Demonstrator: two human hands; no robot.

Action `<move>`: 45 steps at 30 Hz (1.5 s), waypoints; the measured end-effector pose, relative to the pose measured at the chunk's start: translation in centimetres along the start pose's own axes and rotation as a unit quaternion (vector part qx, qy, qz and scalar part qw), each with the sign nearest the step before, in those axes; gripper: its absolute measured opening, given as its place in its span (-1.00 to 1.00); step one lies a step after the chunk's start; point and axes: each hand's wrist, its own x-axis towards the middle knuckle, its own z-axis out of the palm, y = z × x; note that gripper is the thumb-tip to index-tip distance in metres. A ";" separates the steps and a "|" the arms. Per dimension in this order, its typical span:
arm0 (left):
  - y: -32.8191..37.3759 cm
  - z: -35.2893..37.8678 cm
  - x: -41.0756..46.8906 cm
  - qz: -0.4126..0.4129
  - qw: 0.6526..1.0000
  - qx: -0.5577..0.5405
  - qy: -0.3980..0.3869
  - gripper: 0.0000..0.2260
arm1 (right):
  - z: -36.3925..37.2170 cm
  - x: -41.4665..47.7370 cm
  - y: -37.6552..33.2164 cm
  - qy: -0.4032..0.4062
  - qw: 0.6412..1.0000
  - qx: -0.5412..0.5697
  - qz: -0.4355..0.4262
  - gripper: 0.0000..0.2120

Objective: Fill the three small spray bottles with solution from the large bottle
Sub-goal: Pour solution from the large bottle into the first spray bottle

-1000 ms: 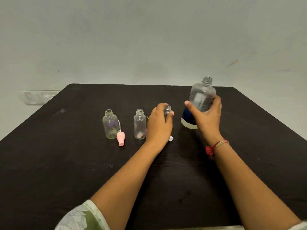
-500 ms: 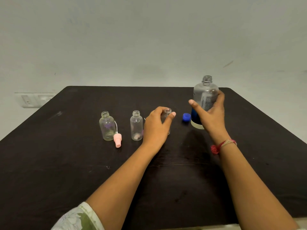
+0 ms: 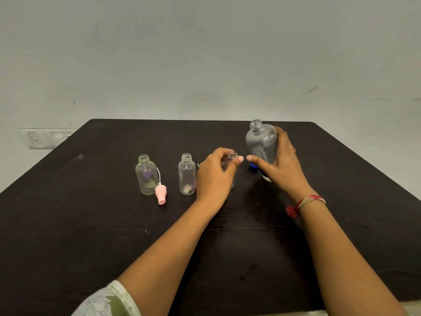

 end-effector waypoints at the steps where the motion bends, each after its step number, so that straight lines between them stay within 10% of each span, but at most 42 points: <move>1: 0.1 -0.1 0.0 0.001 1.000 -0.004 0.001 -0.80 | 0.1 -0.1 -0.1 -0.002 1.000 -0.012 -0.009 -0.25; 45: 0.4 -0.2 0.0 0.012 0.998 -0.065 0.020 -0.88 | -0.5 0.3 0.0 -0.012 0.969 -0.213 -0.122 -0.30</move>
